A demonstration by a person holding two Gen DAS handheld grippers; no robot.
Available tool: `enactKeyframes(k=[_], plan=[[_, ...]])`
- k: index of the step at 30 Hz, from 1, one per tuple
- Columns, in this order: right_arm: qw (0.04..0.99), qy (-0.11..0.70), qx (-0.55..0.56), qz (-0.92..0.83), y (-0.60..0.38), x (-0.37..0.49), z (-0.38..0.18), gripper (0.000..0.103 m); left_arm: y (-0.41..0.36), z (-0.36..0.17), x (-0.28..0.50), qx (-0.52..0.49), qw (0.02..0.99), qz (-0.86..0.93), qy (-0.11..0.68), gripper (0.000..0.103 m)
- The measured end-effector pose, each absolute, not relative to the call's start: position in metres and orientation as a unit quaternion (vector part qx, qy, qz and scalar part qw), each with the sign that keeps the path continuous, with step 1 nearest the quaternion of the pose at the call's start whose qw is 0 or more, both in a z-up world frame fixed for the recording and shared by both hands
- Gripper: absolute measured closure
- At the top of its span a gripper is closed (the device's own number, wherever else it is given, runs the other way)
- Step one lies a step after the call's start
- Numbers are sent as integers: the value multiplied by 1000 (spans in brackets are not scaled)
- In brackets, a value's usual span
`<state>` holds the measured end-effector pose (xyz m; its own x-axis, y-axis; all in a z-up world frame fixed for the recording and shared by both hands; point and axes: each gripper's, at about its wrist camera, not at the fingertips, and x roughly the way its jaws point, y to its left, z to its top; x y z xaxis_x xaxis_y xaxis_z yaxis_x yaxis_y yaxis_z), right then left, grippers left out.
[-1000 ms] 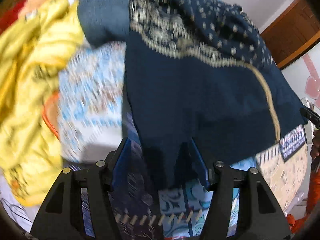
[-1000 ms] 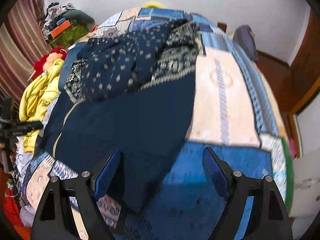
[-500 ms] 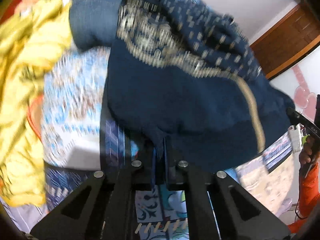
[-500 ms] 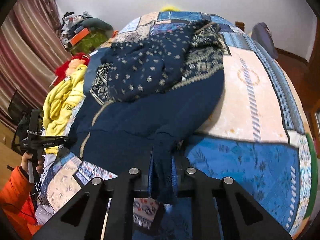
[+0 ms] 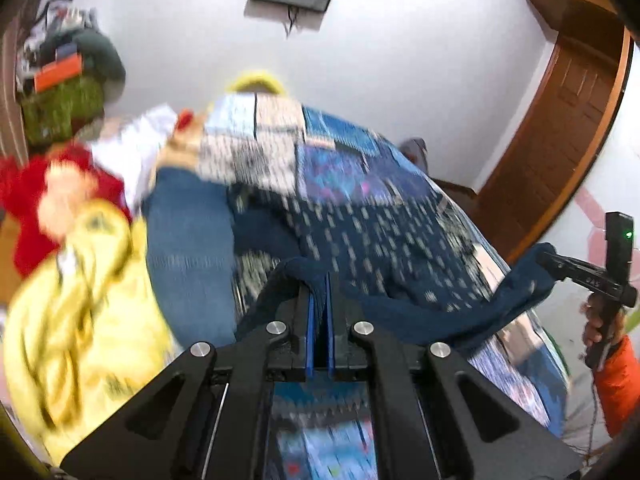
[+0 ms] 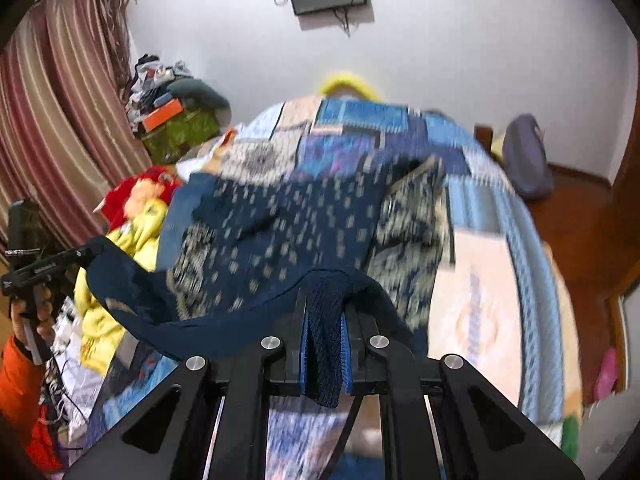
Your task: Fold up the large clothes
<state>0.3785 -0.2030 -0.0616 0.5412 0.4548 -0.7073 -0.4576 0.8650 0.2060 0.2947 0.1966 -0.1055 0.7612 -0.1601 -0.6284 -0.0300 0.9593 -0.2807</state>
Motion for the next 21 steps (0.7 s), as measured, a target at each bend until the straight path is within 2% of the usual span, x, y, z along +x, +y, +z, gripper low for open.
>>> enactKeyframes(k=[4, 8, 16, 21], plan=[[890, 388, 0, 237, -190, 436, -53, 94, 207, -101, 360, -123, 934, -12, 336, 99], [895, 398, 4, 204, -177, 503, -70, 94, 220, -115, 417, -133, 928, 8, 347, 99], [864, 476, 28, 160, -159, 618, -151, 93, 233, -195, 503, -112, 901, 71, 413, 99], [842, 504, 89, 172, -176, 641, -182, 93, 241, -236, 517, -114, 886, 82, 442, 98]])
